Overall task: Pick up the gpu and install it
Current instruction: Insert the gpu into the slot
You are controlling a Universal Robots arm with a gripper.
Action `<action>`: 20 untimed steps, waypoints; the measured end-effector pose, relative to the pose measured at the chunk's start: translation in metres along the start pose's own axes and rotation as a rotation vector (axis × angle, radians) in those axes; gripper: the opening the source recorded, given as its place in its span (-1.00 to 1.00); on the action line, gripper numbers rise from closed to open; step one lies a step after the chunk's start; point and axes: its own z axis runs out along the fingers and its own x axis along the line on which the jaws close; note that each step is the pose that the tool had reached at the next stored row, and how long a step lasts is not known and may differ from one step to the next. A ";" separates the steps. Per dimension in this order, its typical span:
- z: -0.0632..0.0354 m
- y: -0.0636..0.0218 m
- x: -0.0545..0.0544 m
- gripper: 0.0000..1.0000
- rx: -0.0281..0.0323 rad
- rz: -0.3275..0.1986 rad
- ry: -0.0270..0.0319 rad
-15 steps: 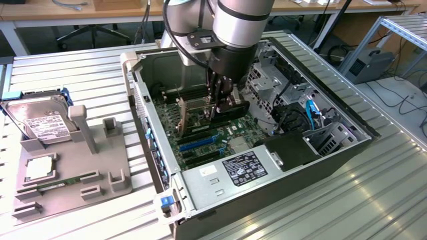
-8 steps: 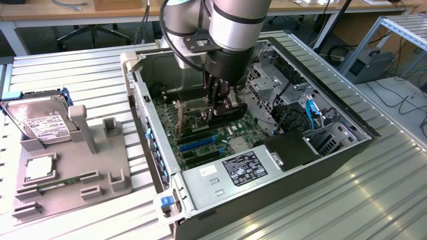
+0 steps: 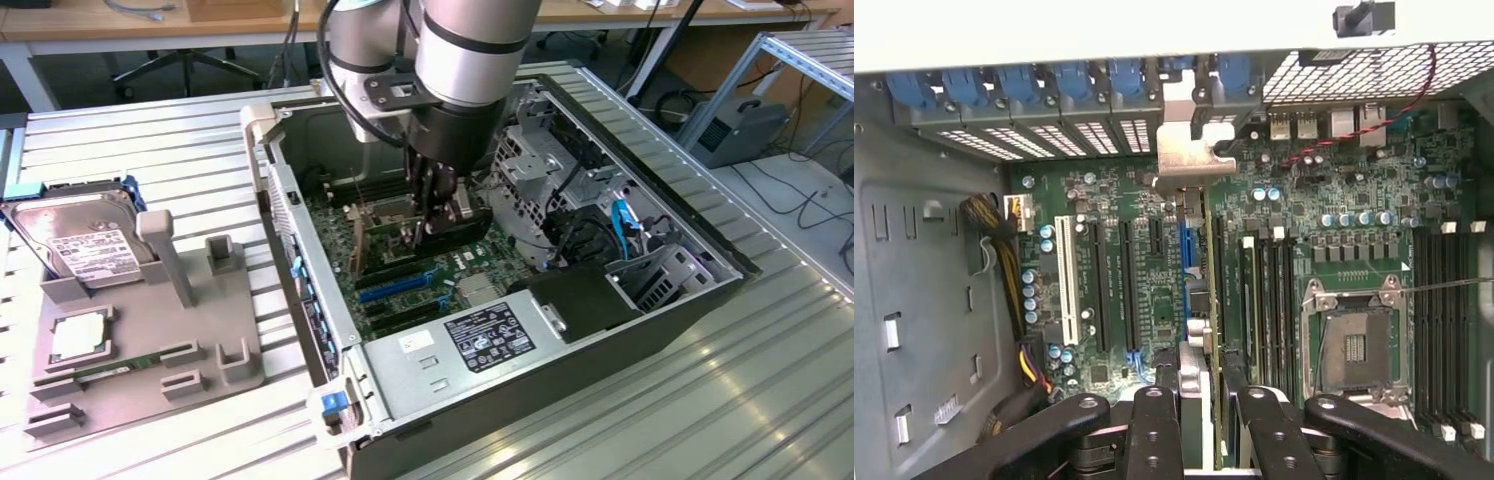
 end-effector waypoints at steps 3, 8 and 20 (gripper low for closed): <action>0.0015 0.0014 0.001 -0.45 0.0000 0.000 0.0012; 0.0060 0.0035 0.001 -0.45 0.0001 0.000 0.0014; 0.0188 0.0178 0.003 -0.45 0.0001 0.000 0.0020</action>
